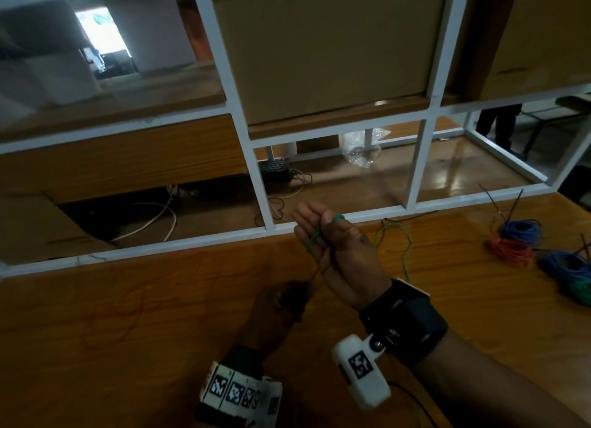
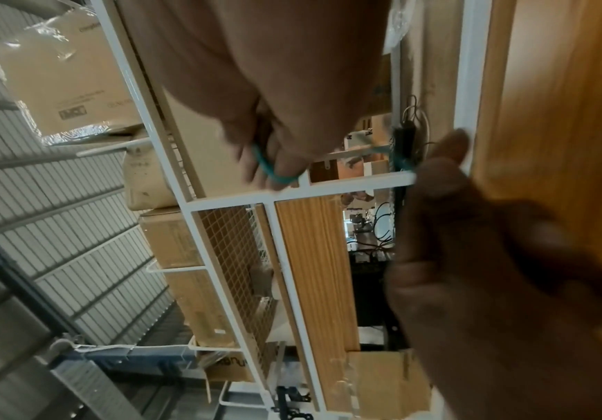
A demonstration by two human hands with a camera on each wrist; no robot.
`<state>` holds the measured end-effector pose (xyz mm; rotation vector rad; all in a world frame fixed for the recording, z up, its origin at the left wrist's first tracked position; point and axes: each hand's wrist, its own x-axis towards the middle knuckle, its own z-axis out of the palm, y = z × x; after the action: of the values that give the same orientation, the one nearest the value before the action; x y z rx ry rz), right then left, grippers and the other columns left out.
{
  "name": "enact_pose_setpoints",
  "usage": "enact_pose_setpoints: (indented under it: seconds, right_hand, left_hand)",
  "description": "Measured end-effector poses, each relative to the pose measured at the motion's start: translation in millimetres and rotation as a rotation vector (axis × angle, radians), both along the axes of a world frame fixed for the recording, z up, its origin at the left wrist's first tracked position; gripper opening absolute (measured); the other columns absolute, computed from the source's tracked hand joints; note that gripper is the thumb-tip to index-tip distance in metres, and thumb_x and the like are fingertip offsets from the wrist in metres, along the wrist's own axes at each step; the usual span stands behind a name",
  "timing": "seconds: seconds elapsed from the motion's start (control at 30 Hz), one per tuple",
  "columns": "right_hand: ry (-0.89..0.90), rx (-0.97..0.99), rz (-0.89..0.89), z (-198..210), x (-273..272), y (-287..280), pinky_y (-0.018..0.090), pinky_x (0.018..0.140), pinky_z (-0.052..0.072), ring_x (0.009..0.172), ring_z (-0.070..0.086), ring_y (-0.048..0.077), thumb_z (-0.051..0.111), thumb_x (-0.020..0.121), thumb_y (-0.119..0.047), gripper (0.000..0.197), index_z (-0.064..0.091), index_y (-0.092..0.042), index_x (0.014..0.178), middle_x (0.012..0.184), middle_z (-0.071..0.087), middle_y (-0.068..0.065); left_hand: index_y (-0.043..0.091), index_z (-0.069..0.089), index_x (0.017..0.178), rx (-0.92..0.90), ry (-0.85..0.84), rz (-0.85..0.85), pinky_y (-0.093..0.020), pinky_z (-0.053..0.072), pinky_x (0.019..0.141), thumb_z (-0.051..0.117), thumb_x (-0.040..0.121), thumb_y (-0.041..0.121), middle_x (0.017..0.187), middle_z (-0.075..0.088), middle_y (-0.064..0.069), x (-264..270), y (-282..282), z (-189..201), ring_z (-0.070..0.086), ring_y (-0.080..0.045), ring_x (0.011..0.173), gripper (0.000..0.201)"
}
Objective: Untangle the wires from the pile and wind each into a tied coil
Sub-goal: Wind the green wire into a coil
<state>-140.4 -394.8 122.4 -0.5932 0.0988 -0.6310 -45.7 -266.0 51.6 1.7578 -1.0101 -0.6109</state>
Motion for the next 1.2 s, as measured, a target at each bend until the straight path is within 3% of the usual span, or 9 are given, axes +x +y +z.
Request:
enact_pose_setpoints:
  seconds: [0.1, 0.27, 0.33, 0.47, 0.6, 0.73, 0.87, 1.03, 1.2]
  right_hand:
    - [0.097, -0.149, -0.213, -4, 6, -15, 0.036, 0.107, 0.052, 0.122, 0.066, 0.022, 0.049, 0.105, -0.017, 0.027, 0.063, -0.005, 0.125, 0.126, 0.072, 0.012]
    - [0.556, -0.972, -0.658, -24, 6, -50, 0.017, 0.095, 0.051, 0.111, 0.067, 0.006, 0.056, 0.105, -0.018, 0.023, 0.073, -0.012, 0.119, 0.119, 0.074, -0.004]
    - [0.773, -1.267, -0.539, -32, 5, -60, 0.006, 0.076, 0.045, 0.089, 0.065, -0.002, 0.055, 0.105, -0.018, 0.021, 0.074, -0.017, 0.114, 0.109, 0.072, -0.011]
    - [0.903, -1.468, -0.012, -54, 7, -51, 0.030, 0.068, 0.047, 0.070, 0.057, 0.001, 0.052, 0.104, -0.010, 0.021, 0.072, -0.017, 0.102, 0.087, 0.065, -0.012]
    - [0.698, -1.235, 0.355, -45, 0, -31, 0.057, 0.088, 0.057, 0.096, 0.070, 0.037, 0.051, 0.105, -0.023, 0.023, 0.073, -0.020, 0.101, 0.102, 0.077, 0.003]
    - [0.576, -0.947, 0.572, -32, -5, -22, 0.056, 0.099, 0.055, 0.096, 0.073, 0.034, 0.052, 0.107, -0.031, 0.033, 0.070, -0.004, 0.116, 0.093, 0.076, 0.018]
    - [0.453, -0.774, 0.746, -36, -8, -3, 0.063, 0.106, 0.042, 0.099, 0.066, 0.037, 0.046, 0.109, -0.025, 0.034, 0.069, -0.001, 0.117, 0.085, 0.073, 0.009]
    - [0.064, -0.349, 0.828, -19, -11, 4, 0.038, 0.090, 0.057, 0.095, 0.074, 0.025, 0.060, 0.100, -0.022, 0.026, 0.069, -0.002, 0.114, 0.084, 0.076, 0.008]
    - [-0.210, 0.091, 0.599, 16, -2, -10, 0.039, 0.093, 0.059, 0.112, 0.069, 0.032, 0.055, 0.100, -0.011, 0.023, 0.065, 0.003, 0.116, 0.103, 0.073, 0.018]
  left_hand:
    - [0.039, 0.075, 0.082, 0.031, 0.050, 0.075, -0.022, 0.046, 0.058, 0.067, 0.089, 0.043, 0.068, 0.068, 0.012, 1, 8, -3, 0.060, -0.006, 0.063, 0.011]
    - [0.036, 0.076, 0.092, 0.065, 0.081, 0.183, -0.035, 0.057, 0.075, 0.071, 0.081, 0.052, 0.091, 0.075, 0.009, 15, 31, -2, 0.070, -0.011, 0.083, 0.020]
    - [0.041, 0.072, 0.091, 0.121, 0.041, 0.233, -0.027, 0.054, 0.065, 0.070, 0.084, 0.048, 0.088, 0.074, 0.008, 23, 36, 10, 0.067, -0.007, 0.071, 0.011]
    - [0.041, 0.068, 0.096, 0.081, -0.302, 0.216, -0.011, 0.044, 0.067, 0.068, 0.090, 0.030, 0.094, 0.067, 0.021, 54, 30, 37, 0.060, 0.007, 0.076, 0.012]
    - [0.028, 0.075, 0.102, -0.016, -0.392, 0.242, -0.016, 0.052, 0.078, 0.072, 0.086, 0.033, 0.097, 0.070, 0.017, 83, 23, 53, 0.064, 0.007, 0.086, 0.016]
    - [0.022, 0.078, 0.096, -0.133, -0.361, 0.174, -0.028, 0.057, 0.079, 0.076, 0.084, 0.025, 0.095, 0.076, 0.008, 92, 13, 62, 0.070, -0.005, 0.088, 0.012]
    - [0.024, 0.077, 0.095, -0.178, -0.422, 0.028, -0.012, 0.052, 0.074, 0.074, 0.085, 0.020, 0.093, 0.074, 0.014, 81, -6, 71, 0.068, 0.002, 0.087, 0.011]
    - [0.018, 0.077, 0.093, -0.220, -0.154, 0.001, -0.020, 0.052, 0.063, 0.074, 0.083, 0.018, 0.080, 0.075, 0.008, 70, -23, 64, 0.066, -0.011, 0.068, 0.010]
    - [0.026, 0.074, 0.070, -0.129, 0.123, 0.064, -0.020, 0.051, 0.058, 0.074, 0.085, 0.021, 0.064, 0.069, 0.007, 43, -29, 41, 0.062, -0.010, 0.062, 0.016]
